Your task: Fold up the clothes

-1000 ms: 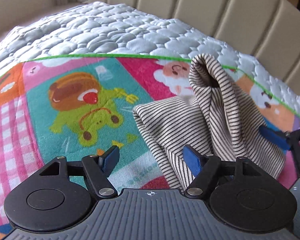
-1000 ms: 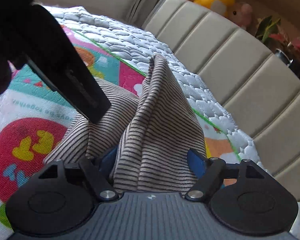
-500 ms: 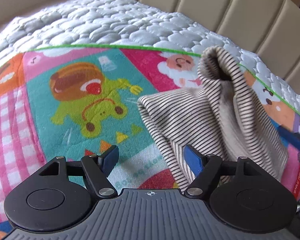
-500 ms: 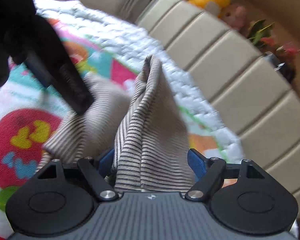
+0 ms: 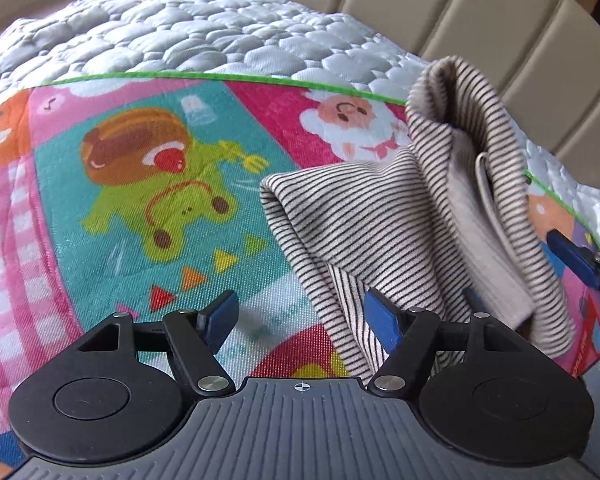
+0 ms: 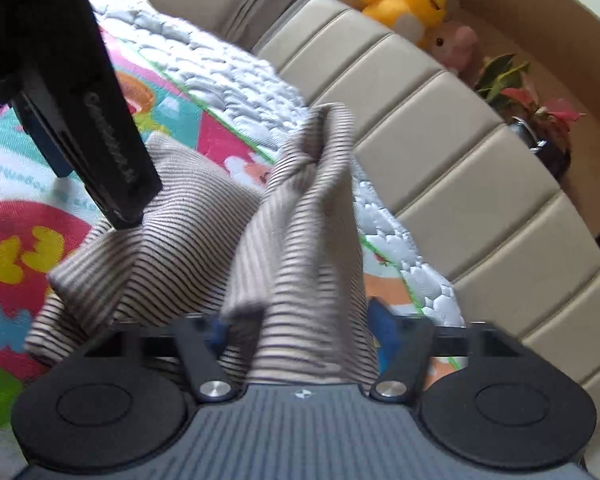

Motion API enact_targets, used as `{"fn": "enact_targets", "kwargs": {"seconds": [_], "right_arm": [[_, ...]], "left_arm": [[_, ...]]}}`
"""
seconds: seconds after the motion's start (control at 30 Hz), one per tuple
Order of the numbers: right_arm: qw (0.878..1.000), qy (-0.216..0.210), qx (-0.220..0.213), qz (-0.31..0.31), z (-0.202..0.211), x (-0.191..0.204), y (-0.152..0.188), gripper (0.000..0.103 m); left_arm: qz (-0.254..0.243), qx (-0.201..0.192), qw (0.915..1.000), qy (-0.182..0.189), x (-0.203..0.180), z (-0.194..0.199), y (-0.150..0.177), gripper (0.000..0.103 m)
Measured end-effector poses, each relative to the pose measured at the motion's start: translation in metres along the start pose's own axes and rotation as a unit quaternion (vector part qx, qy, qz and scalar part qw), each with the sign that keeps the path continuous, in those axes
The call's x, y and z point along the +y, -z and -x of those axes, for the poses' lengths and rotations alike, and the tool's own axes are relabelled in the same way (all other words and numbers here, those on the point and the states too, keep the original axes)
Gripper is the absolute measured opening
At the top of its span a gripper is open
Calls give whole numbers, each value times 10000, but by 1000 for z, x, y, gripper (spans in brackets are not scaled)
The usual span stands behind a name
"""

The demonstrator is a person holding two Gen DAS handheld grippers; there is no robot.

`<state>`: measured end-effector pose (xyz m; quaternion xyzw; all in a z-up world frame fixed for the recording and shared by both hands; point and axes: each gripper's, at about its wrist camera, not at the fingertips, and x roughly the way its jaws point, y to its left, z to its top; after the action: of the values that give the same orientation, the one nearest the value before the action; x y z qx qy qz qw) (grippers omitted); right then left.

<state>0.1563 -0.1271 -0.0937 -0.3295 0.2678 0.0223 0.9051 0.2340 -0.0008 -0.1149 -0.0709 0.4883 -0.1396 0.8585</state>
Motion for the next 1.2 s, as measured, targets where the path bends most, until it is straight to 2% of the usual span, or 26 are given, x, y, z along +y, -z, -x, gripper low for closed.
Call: {"fn": "enact_targets", "kwargs": {"seconds": [0.1, 0.23, 0.3, 0.33, 0.37, 0.47, 0.53, 0.57, 0.63, 0.7, 0.77, 0.8, 0.87, 0.9, 0.93, 1.0, 1.17, 1.2], "right_arm": [[9995, -237, -210, -2, 10, -16, -17, 25], [9970, -577, -518, 77, 27, -33, -39, 22], [9936, -837, -615, 439, 41, -18, -42, 22], [9918, -925, -614, 637, 43, -5, -40, 22], [9897, -982, -613, 844, 43, 9, -36, 22], [9807, -1135, -493, 1512, 40, 51, -23, 23], [9738, -1082, -489, 1938, 38, 73, -16, 24], [9707, -1013, -510, 2119, 40, 84, -11, 26], [9691, -930, -510, 2227, 43, 96, -7, 27], [9690, -900, -497, 2246, 44, 98, -7, 29], [9690, -877, -486, 2258, 44, 99, -7, 29], [9690, -866, -480, 2264, 44, 99, -8, 30], [9693, -872, -467, 2251, 45, 97, -9, 31], [9699, -921, -460, 2208, 46, 93, -11, 35], [9704, -970, -452, 2165, 47, 88, -12, 39], [9720, -1094, -453, 2028, 52, 76, -16, 67], [9774, -1589, -612, 1256, 76, 27, -22, 89], [9783, -1659, -695, 1033, 83, 18, -22, 97]], "left_arm": [[127, 13, 9998, 162, 6, -3, 0, 77], [255, 33, 9989, 380, 14, -6, -1, 77], [259, 69, 9986, 450, 16, -6, -4, 75], [357, 63, 9980, 526, 22, -3, -7, 69], [580, 3, 9964, 617, 31, 1, -12, 67], [1341, -477, 9884, 529, 66, 32, -23, 66], [1534, -913, 9824, 555, 80, 60, -27, 68], [1574, -1111, 9792, 642, 83, 73, -27, 70], [1551, -1388, 9718, 1110, 81, 91, -26, 73], [1408, -1371, 9665, 1653, 70, 88, -26, 73], [1219, -1124, 9677, 1897, 52, 71, -29, 72], [1085, -976, 9716, 1860, 43, 60, -29, 72], [832, -725, 9818, 1543, 32, 42, -27, 69], [717, -587, 9866, 1341, 29, 32, -25, 69], [665, -469, 9895, 1191, 29, 24, -23, 73], [726, -363, 9898, 1169, 34, 17, -20, 74], [642, -395, 9909, 1111, 36, 20, -19, 76], [630, -369, 9914, 1083, 36, 19, -19, 77]]}}
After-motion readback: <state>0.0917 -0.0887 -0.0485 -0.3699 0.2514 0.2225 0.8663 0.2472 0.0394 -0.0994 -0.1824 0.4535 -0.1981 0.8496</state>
